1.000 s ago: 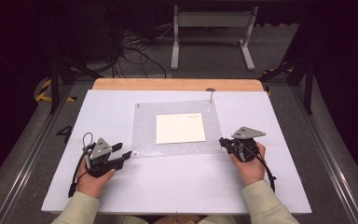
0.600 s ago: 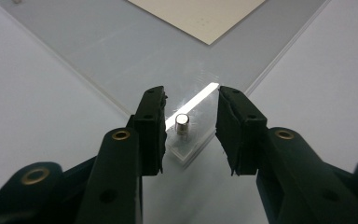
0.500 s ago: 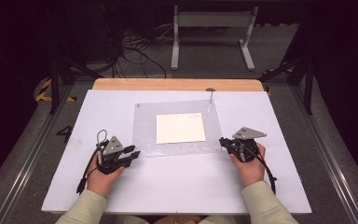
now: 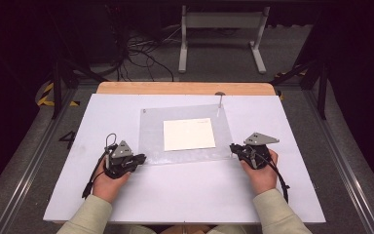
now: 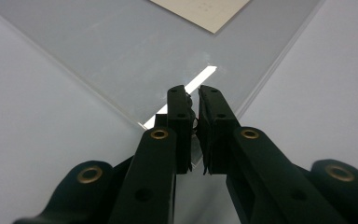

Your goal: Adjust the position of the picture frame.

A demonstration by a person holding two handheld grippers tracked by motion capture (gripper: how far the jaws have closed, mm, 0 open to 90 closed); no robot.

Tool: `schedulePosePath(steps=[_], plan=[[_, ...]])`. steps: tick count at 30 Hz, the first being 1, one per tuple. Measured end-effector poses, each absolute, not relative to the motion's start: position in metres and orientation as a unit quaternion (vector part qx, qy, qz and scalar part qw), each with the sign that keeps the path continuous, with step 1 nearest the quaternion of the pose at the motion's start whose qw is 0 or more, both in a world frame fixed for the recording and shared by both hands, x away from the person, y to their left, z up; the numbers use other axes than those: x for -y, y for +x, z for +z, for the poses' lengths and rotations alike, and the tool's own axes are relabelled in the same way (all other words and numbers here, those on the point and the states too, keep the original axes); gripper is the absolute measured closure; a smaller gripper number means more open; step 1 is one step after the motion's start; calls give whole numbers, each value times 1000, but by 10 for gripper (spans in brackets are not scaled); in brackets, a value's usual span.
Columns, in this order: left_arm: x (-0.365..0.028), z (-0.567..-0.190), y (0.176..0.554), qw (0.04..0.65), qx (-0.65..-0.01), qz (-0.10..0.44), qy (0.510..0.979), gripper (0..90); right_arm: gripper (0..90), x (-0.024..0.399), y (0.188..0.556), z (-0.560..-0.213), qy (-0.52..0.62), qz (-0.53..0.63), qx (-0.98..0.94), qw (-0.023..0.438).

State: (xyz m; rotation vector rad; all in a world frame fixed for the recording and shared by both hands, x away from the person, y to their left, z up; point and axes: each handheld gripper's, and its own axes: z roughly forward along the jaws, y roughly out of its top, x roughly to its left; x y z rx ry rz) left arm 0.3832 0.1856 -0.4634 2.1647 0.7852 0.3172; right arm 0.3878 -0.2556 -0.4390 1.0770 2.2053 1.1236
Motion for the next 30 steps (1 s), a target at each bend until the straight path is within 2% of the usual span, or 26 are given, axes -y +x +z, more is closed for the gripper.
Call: schedulePosePath(steps=[6, 11, 19, 25, 30], plan=[[-168, -457, 361, 378, -224, 79, 895, 840, 844, 268, 389, -438, 408, 404, -788, 223], [-156, -455, 349, 372, -171, 51, 911, 840, 844, 275, 389, -437, 417, 401, -784, 227], [-126, -455, 332, 379, -87, -23, 921, 840, 844, 286, 390, -437, 431, 398, -775, 234], [-100, -455, 318, 378, -55, -38, 923, 840, 843, 295, 392, -437, 446, 398, -765, 239], [-96, -455, 315, 383, -50, -41, 922, 835, 840, 299, 393, -437, 451, 402, -760, 239]])
